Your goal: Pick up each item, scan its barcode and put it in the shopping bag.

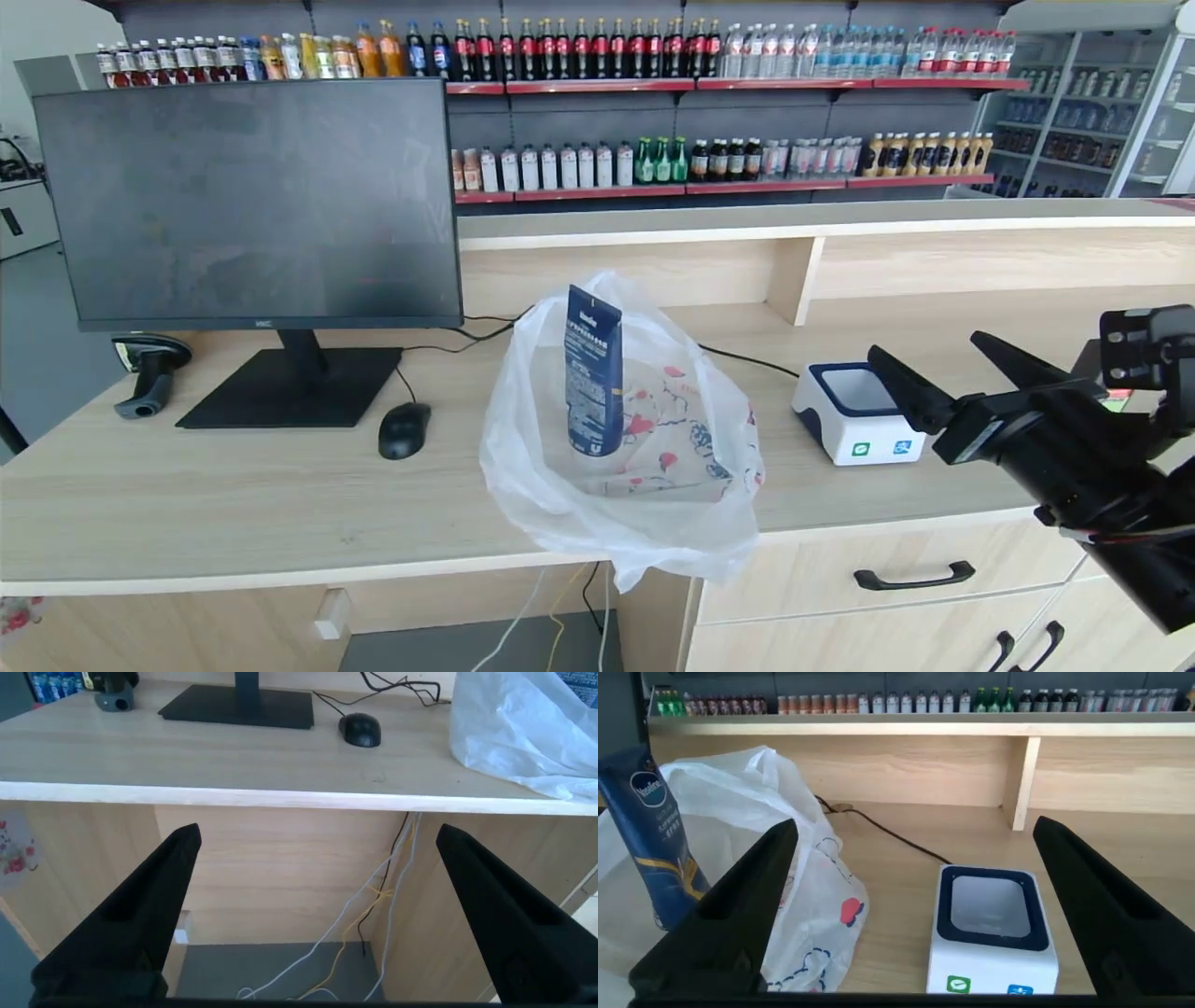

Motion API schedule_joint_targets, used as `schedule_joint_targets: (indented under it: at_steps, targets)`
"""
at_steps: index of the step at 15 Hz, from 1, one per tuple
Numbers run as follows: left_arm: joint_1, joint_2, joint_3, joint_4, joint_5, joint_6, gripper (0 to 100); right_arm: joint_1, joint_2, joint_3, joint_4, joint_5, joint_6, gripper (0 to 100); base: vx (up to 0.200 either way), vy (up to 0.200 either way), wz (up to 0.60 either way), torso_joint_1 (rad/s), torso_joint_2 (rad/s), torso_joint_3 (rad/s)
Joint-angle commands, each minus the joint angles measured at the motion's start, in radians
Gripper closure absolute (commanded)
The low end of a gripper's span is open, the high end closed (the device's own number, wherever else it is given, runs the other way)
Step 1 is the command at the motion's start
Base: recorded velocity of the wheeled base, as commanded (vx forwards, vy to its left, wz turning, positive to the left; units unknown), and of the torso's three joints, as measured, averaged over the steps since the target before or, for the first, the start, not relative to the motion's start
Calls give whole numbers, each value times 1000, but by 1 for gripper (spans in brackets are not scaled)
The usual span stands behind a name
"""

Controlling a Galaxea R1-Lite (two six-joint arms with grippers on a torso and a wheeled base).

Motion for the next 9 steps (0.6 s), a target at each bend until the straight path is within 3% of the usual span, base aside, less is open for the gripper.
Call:
schedule_joint_targets:
  at_steps: [1,9]
  targets:
    - [-2,0,0,0,0,-1,0,0,-5,4,-3,0,0,0,0,-200,0,2,2,12]
    - [0,0,0,1,0,-1,0,0,-17,6,-3,0,0,0,0,-200,0,6,1,1]
